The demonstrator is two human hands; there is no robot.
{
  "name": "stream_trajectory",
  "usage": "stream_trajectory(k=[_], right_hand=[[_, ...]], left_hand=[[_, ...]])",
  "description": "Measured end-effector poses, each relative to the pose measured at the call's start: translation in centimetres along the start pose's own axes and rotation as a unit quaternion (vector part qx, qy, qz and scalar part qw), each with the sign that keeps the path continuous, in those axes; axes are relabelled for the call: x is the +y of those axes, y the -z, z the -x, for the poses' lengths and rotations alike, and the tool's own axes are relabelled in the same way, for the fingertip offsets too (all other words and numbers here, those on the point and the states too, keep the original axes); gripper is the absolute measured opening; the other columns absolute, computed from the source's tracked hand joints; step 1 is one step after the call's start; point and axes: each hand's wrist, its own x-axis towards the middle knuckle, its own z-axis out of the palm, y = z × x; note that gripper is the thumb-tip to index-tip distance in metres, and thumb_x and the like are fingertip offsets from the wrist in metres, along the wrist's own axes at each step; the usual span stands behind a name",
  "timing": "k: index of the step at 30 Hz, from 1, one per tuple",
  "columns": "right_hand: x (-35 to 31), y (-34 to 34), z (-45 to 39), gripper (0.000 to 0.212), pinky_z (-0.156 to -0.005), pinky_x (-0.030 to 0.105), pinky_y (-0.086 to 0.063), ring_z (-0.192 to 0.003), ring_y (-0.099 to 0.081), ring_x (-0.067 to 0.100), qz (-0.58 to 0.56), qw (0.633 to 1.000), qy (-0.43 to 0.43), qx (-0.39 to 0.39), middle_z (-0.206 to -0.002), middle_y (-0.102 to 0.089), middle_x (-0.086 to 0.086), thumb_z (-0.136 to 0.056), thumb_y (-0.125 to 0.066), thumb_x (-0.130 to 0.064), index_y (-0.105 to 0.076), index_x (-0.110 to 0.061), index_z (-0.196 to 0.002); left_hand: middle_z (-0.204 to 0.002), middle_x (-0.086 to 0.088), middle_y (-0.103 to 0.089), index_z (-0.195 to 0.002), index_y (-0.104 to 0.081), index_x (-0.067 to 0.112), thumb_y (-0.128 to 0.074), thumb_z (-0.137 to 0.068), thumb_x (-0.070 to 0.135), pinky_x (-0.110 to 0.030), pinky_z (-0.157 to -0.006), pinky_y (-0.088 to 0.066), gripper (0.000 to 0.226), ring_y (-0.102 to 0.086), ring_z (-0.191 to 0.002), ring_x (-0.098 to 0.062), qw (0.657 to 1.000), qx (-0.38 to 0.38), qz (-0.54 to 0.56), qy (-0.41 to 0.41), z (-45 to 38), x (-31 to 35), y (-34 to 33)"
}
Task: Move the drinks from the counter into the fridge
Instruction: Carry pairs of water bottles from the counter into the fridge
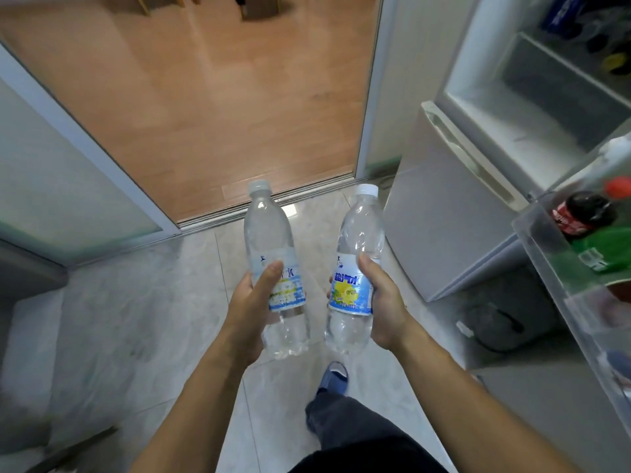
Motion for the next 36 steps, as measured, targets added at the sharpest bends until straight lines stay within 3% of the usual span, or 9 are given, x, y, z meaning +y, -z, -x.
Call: stream_trajectory(k=[5, 12, 18, 21, 24, 27, 29, 32, 36], right_hand=[[-4.5, -0.4, -5.6, 0.052, -0.072, 0.033, -0.059, -0.088, -0.074, 0.025, -0.010, 1.000, 0.012, 0.028, -0.099, -0.075, 0.010, -0.079, -0.060, -0.058, -0.072, -0.018, -0.110], [-8.5, 0.3, -11.8, 0.056, -0.072, 0.034, -0.060, -0.085, -0.074, 0.025, -0.042, 0.996, 0.025, 0.074, -0.096, -0.075, 0.010, -0.080, -0.059, -0.058, -0.070, -0.014, -0.112], [-11.7, 0.8, -17.0, 0.044, -0.089, 0.045, -0.057, -0.084, -0.073, 0.027, -0.087, 0.983, 0.044, 0.158, -0.093, -0.075, 0.010, -0.076, -0.062, -0.057, -0.077, -0.020, -0.095], [-14.1, 0.5, -19.1, 0.048, -0.088, 0.045, -0.056, -0.084, -0.072, 0.027, -0.127, 0.968, 0.063, 0.210, -0.093, -0.075, 0.010, -0.073, -0.064, -0.057, -0.076, -0.018, -0.100], [-16.6, 0.3, -20.3, 0.055, -0.077, 0.039, -0.058, -0.082, -0.073, 0.027, -0.154, 0.951, 0.098, 0.249, -0.092, -0.075, 0.012, -0.073, -0.065, -0.057, -0.072, -0.015, -0.107], [-19.0, 0.7, -20.6, 0.064, -0.070, 0.034, -0.059, -0.083, -0.074, 0.024, -0.176, 0.933, 0.132, 0.285, -0.096, -0.076, 0.011, -0.070, -0.073, -0.057, -0.068, -0.013, -0.116], [-20.2, 1.4, -20.6, 0.070, -0.074, 0.034, -0.059, -0.085, -0.074, 0.023, -0.191, 0.919, 0.148, 0.310, -0.098, -0.076, 0.011, -0.068, -0.068, -0.059, -0.067, -0.011, -0.119], [-22.1, 3.4, -20.5, 0.076, -0.082, 0.039, -0.056, -0.088, -0.073, 0.025, -0.216, 0.897, 0.165, 0.348, -0.099, -0.076, 0.011, -0.063, -0.067, -0.063, -0.069, -0.010, -0.118], [-25.2, 7.0, -20.1, 0.074, -0.065, 0.035, -0.059, -0.081, -0.074, 0.027, -0.238, 0.872, 0.189, 0.385, -0.096, -0.076, 0.013, -0.064, -0.068, -0.062, -0.069, -0.008, -0.114]], left_hand=[[-0.097, -0.010, -0.077, -0.116, -0.062, 0.014, -0.071, -0.079, 0.051, -0.031, -0.060, -0.059, 0.053, -0.075, -0.085, -0.026, 1.000, -0.020, -0.008, 0.005, -6.7, 4.1, -1.0], [-0.103, -0.016, -0.075, -0.119, -0.063, 0.009, -0.071, -0.080, 0.049, -0.035, -0.063, -0.059, 0.057, -0.074, -0.089, -0.030, 0.997, -0.070, -0.020, 0.028, -15.9, 7.6, -3.1], [-0.106, -0.019, -0.073, -0.122, -0.060, 0.009, -0.070, -0.077, 0.047, -0.039, -0.066, -0.060, 0.060, -0.073, -0.089, -0.031, 0.986, -0.155, -0.033, 0.052, -25.1, 10.8, -6.2], [-0.104, -0.018, -0.073, -0.125, -0.060, 0.008, -0.073, -0.079, 0.045, -0.038, -0.063, -0.058, 0.060, -0.073, -0.083, -0.028, 0.975, -0.210, -0.032, 0.067, -29.5, 13.4, -8.0], [-0.097, -0.016, -0.074, -0.120, -0.063, 0.005, -0.070, -0.075, 0.047, -0.034, -0.061, -0.058, 0.063, -0.073, -0.077, -0.026, 0.962, -0.259, -0.044, 0.070, -33.3, 16.2, -10.6], [-0.096, -0.015, -0.075, -0.109, -0.070, 0.014, -0.077, -0.068, 0.053, -0.036, -0.061, -0.058, 0.057, -0.073, -0.078, -0.027, 0.943, -0.322, -0.059, 0.064, -35.9, 18.4, -14.1], [-0.097, -0.014, -0.075, -0.102, -0.073, 0.019, -0.078, -0.063, 0.055, -0.037, -0.062, -0.058, 0.054, -0.073, -0.080, -0.028, 0.928, -0.362, -0.063, 0.065, -36.8, 19.4, -16.9], [-0.099, -0.015, -0.073, -0.116, -0.067, 0.014, -0.078, -0.067, 0.053, -0.038, -0.066, -0.058, 0.064, -0.072, -0.081, -0.027, 0.909, -0.405, -0.066, 0.077, -37.7, 20.5, -21.5], [-0.094, -0.015, -0.071, -0.120, -0.064, 0.010, -0.068, -0.074, 0.049, -0.039, -0.066, -0.057, 0.060, -0.070, -0.078, -0.028, 0.876, -0.464, -0.083, 0.097, -37.8, 21.6, -27.7]])
